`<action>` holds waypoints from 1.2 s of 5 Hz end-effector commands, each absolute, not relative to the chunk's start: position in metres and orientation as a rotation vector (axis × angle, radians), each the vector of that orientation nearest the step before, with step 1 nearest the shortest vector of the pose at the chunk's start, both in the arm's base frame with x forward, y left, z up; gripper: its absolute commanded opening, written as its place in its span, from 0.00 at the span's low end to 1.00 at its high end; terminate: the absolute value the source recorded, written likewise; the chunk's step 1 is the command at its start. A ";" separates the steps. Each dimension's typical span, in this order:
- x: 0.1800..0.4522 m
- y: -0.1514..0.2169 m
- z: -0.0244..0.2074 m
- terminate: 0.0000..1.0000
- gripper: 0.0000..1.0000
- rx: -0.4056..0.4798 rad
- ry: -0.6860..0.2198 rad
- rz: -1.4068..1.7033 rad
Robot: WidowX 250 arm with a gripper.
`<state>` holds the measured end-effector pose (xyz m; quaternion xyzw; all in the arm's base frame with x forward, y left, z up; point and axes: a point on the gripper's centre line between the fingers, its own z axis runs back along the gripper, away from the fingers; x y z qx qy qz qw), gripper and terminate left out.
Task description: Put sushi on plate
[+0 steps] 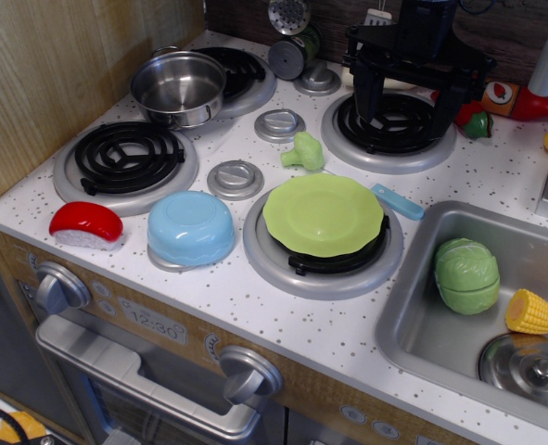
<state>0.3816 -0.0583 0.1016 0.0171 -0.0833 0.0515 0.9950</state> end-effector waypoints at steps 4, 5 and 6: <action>0.359 0.025 0.128 0.00 1.00 0.250 -0.169 0.745; 0.338 0.044 0.129 0.00 1.00 0.328 -0.130 0.986; 0.317 0.046 0.120 0.00 1.00 0.388 -0.130 1.235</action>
